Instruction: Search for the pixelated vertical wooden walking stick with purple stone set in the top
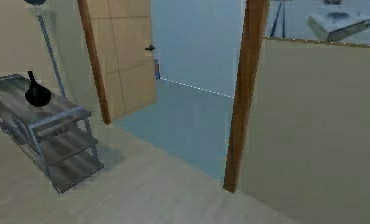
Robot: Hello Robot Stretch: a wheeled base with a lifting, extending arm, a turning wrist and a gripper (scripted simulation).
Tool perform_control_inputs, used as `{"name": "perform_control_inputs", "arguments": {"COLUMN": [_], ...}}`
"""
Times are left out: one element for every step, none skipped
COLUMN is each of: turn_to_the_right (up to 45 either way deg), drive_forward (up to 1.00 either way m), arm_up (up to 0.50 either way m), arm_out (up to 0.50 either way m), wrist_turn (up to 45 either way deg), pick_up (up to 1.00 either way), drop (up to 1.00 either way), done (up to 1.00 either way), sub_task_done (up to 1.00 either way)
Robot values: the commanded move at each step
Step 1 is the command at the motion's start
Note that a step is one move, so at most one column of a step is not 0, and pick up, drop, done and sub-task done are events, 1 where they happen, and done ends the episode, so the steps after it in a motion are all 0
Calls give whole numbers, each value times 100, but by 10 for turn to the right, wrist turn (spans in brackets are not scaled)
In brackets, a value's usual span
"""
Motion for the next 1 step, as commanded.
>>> {"name": "perform_control_inputs", "arguments": {"turn_to_the_right": [-450], "drive_forward": [0], "arm_up": [0], "arm_out": [0], "wrist_turn": [0], "pick_up": [0], "drop": [0], "done": [0], "sub_task_done": [0]}}
